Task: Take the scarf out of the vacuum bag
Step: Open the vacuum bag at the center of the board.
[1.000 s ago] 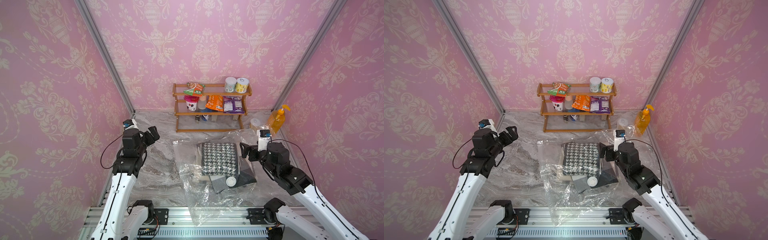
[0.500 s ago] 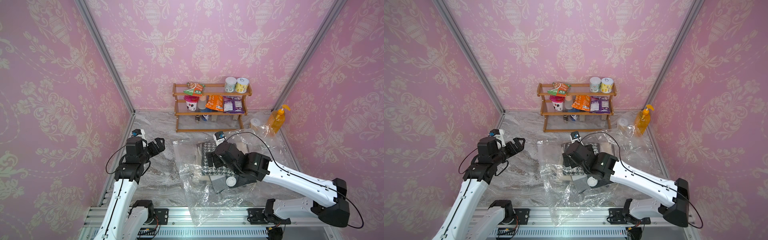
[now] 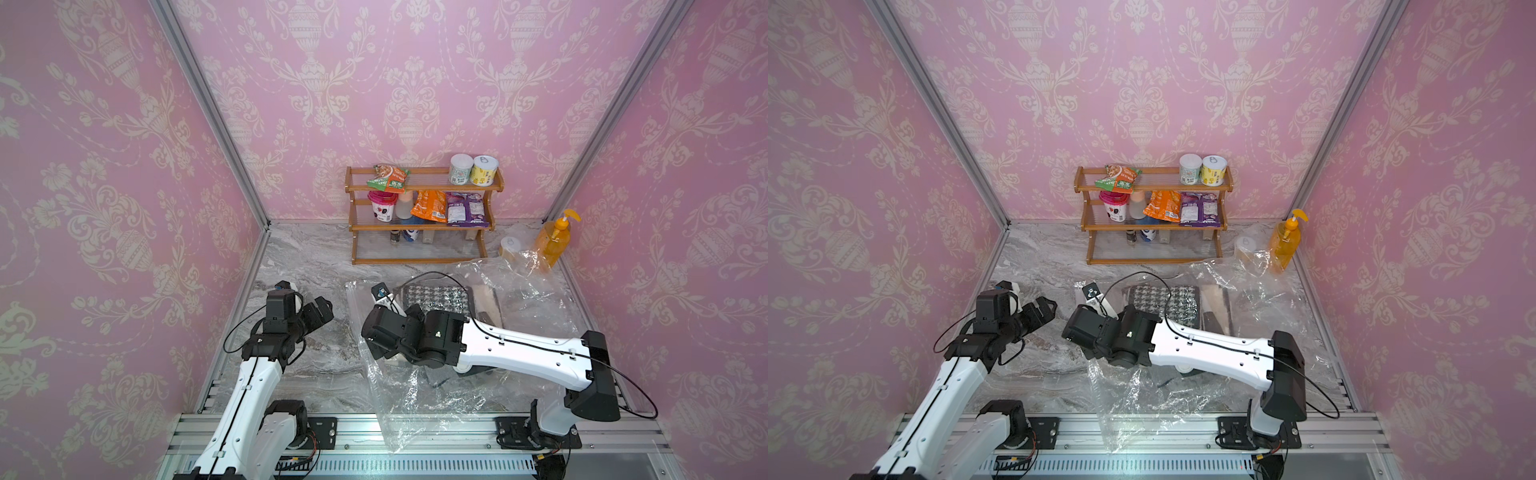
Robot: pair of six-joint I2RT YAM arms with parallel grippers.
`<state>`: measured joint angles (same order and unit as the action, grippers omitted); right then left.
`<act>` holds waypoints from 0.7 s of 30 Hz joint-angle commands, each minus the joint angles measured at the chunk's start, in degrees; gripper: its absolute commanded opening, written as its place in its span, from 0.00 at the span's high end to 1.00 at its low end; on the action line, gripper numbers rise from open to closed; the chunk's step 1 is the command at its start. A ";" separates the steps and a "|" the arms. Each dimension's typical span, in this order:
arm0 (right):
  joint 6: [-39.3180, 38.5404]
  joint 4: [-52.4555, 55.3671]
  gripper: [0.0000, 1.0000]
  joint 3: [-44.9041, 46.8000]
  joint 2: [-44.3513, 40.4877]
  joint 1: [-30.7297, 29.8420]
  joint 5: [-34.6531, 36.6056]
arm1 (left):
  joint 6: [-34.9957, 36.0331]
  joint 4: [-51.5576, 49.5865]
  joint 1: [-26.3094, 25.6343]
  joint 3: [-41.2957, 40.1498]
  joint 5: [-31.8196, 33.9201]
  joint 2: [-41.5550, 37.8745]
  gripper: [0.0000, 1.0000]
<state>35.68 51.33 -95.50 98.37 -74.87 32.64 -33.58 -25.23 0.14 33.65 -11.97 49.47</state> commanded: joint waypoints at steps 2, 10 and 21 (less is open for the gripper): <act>5.35 13.16 0.00 -10.93 7.80 -5.72 10.33 | -3.76 6.18 0.56 -2.52 -1.26 2.91 0.01; 15.73 32.80 0.00 -31.04 24.10 -11.49 17.37 | -4.75 7.30 2.77 1.24 0.64 13.53 0.01; 22.74 41.07 0.00 -37.17 34.56 -13.27 20.13 | -4.17 8.39 5.98 4.50 -0.27 18.86 0.01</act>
<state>55.79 88.33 -130.50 130.85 -86.91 50.15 -37.21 -17.78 5.19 36.82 -11.92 66.89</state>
